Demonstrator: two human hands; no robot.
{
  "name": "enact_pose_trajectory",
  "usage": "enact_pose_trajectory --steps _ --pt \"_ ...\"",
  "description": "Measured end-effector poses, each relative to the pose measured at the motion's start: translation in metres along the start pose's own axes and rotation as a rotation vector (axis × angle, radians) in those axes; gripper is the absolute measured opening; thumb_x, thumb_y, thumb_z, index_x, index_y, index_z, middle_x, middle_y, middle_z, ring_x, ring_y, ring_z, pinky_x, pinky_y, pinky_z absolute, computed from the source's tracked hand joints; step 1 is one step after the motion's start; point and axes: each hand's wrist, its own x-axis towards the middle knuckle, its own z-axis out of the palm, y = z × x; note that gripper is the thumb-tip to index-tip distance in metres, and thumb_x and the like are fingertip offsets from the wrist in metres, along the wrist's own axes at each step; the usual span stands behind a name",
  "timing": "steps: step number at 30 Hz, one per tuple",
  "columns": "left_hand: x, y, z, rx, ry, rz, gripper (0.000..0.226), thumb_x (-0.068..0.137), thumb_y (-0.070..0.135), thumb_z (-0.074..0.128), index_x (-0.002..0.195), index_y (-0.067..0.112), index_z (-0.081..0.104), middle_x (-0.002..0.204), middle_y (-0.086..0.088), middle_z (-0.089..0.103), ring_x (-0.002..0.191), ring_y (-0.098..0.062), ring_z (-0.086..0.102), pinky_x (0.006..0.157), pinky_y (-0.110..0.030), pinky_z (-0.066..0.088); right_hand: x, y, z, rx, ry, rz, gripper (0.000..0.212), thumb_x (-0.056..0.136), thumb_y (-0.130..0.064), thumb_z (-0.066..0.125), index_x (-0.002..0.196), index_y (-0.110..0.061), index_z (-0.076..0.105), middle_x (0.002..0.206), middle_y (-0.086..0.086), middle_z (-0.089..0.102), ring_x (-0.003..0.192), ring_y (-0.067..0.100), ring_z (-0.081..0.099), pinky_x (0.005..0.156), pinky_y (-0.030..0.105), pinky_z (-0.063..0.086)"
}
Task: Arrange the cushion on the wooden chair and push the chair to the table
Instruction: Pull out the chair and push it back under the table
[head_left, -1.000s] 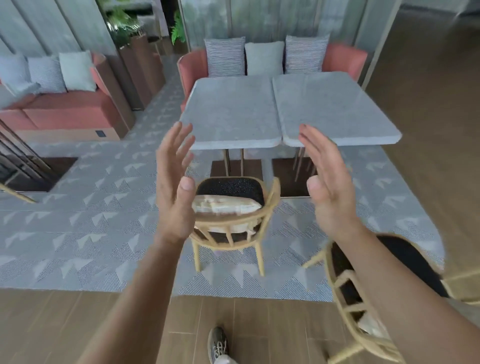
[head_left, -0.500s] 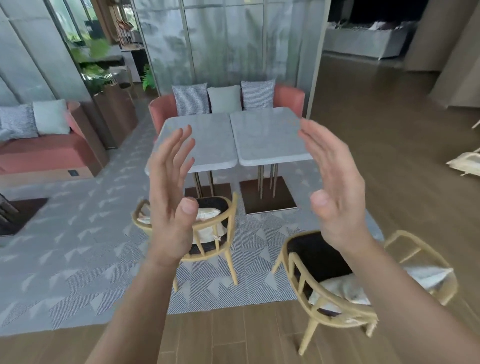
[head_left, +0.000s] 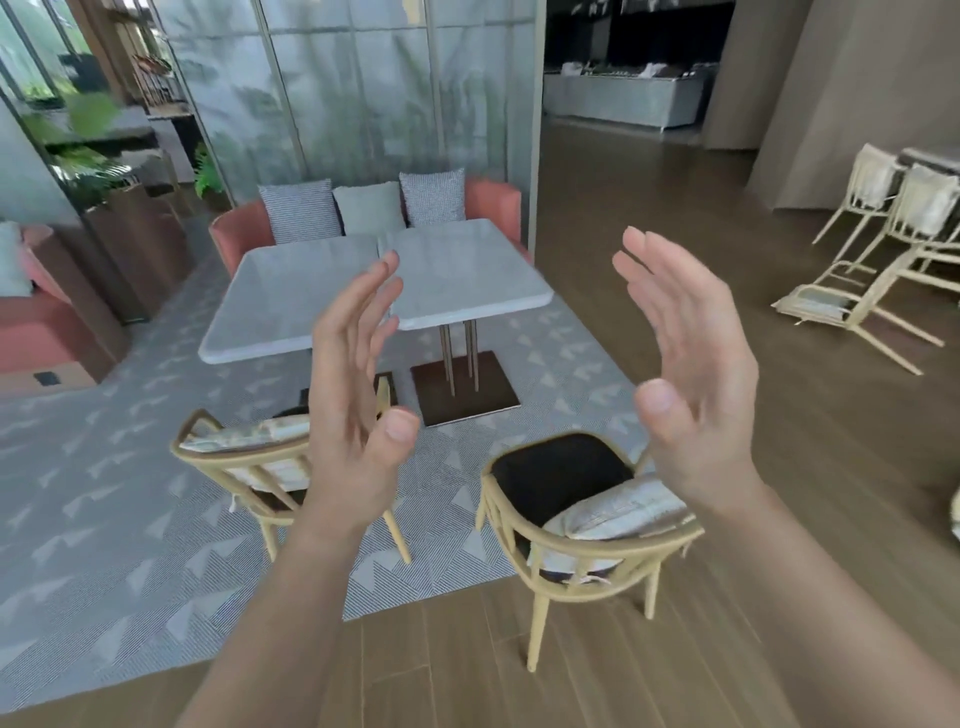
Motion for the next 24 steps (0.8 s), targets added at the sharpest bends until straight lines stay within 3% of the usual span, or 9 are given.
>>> enact_pose_trajectory --steps 9,13,20,24 --pt "-0.021 0.035 0.162 0.09 0.065 0.007 0.08 0.093 0.08 0.053 0.155 0.032 0.035 0.167 -0.019 0.035 0.154 -0.037 0.04 0.123 -0.052 0.036 -0.026 0.02 -0.169 0.078 -0.063 -0.01 0.084 0.096 -0.066 0.057 0.151 -0.006 0.037 0.156 0.021 0.044 0.146 0.04 0.045 0.119 0.054 0.038" --pt "-0.018 0.055 0.224 0.136 0.097 -0.019 0.078 0.094 0.079 0.054 0.155 0.035 0.036 0.168 -0.017 0.035 0.154 -0.037 0.04 0.123 -0.055 0.036 -0.022 0.025 -0.228 0.131 -0.112 0.026 0.084 0.095 -0.067 0.057 0.151 -0.008 0.036 0.156 0.023 0.043 0.145 0.039 0.046 0.118 0.054 0.039" --pt "0.0 0.054 0.272 0.193 0.103 0.006 0.076 0.096 0.076 0.054 0.155 0.033 0.035 0.165 -0.009 0.038 0.154 -0.037 0.04 0.123 -0.052 0.035 -0.013 0.062 -0.276 0.185 -0.101 0.0 0.09 0.095 -0.069 0.056 0.15 -0.001 0.034 0.156 0.02 0.043 0.145 0.037 0.047 0.118 0.052 0.039" --pt "0.012 0.02 0.294 0.196 0.12 0.026 0.077 0.095 0.078 0.054 0.156 0.035 0.037 0.166 -0.014 0.037 0.154 -0.038 0.04 0.121 -0.05 0.037 -0.009 0.093 -0.294 0.172 -0.119 -0.008 0.089 0.095 -0.07 0.056 0.15 -0.004 0.035 0.156 0.02 0.044 0.144 0.036 0.048 0.117 0.05 0.04"
